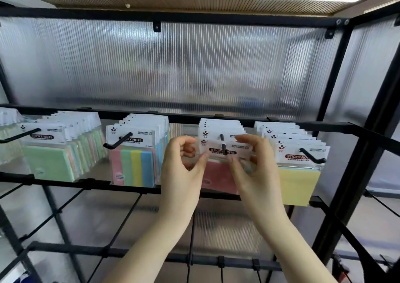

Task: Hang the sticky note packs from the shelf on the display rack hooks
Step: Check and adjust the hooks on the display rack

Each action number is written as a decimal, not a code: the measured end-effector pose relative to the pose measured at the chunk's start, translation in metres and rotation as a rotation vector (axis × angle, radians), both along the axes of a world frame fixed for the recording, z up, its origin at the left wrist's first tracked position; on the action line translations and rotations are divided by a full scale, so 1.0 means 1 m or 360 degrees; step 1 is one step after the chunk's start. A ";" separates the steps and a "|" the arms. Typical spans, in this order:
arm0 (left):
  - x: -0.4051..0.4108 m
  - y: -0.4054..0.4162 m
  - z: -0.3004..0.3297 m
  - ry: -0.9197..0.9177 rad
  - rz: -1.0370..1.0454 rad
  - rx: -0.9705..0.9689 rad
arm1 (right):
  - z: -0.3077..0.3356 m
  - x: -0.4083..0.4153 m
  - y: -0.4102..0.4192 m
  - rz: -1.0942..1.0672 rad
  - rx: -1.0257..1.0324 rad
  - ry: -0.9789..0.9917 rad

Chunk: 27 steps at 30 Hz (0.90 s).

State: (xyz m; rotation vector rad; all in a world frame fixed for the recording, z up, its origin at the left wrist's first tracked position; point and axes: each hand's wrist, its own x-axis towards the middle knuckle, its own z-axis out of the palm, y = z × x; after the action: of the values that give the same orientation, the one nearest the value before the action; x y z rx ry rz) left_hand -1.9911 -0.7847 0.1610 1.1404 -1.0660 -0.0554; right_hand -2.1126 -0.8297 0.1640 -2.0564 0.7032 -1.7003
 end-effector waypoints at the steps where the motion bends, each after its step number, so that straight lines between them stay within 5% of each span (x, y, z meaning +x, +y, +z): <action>1: 0.001 -0.003 -0.003 0.0017 0.0010 0.0017 | -0.003 0.002 -0.002 -0.0032 0.0025 0.0012; 19: 0.001 -0.030 -0.020 0.0110 0.0240 0.0101 | -0.013 0.019 -0.016 -0.0299 0.0158 0.0110; 27: 0.002 -0.002 -0.053 0.0090 0.0289 0.0464 | -0.051 0.011 -0.005 0.0004 0.0646 0.0191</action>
State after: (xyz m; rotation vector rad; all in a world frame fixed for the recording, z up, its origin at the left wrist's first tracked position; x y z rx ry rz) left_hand -1.9896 -0.7864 0.1076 1.4864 -0.9196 -0.1016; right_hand -2.1012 -0.8348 0.1131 -1.8760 0.9915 -1.3076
